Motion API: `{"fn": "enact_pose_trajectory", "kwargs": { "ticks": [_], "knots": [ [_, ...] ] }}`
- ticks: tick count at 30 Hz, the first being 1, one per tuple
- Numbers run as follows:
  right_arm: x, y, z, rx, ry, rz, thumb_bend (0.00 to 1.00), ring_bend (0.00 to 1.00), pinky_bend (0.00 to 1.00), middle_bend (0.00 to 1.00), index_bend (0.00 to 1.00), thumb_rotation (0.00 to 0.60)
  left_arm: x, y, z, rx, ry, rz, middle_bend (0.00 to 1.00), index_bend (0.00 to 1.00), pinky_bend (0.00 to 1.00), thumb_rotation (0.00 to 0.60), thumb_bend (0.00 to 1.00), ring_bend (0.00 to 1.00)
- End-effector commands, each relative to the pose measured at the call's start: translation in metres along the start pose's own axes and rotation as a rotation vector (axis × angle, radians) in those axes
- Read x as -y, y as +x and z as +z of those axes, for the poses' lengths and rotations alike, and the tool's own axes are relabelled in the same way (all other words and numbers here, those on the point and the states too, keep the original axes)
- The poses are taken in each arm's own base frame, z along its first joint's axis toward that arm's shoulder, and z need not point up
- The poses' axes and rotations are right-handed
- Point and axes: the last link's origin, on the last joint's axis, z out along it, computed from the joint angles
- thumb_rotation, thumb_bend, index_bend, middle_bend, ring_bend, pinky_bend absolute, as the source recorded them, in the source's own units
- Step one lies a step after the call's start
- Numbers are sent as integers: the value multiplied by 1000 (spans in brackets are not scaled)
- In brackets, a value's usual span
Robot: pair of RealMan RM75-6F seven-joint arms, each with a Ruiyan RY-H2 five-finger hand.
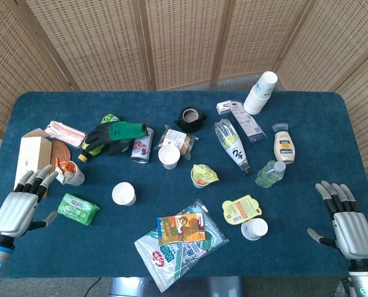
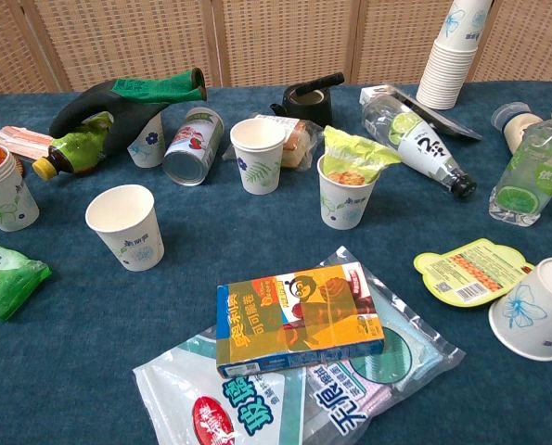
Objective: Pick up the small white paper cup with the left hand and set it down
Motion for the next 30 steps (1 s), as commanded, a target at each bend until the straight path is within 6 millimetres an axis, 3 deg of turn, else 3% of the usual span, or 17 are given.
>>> {"fn": "enact_pose_trajectory", "kwargs": {
  "ticks": [1,12,30],
  "knots": [
    [0,0,1,-1,3,5,142,0,0,0,0,600,0,-3,-2,2,1,0,0,0,0,600,316,0],
    [3,3,0,-7,8,11,143,0,0,0,0,600,-13,-9,9,33,-28,20,0,0,0,600,317,0],
    [1,5,-5,-5,15,25,143,0,0,0,0,600,-78,-55,73,143,-125,92,0,0,0,600,312,0]
  ]
}}
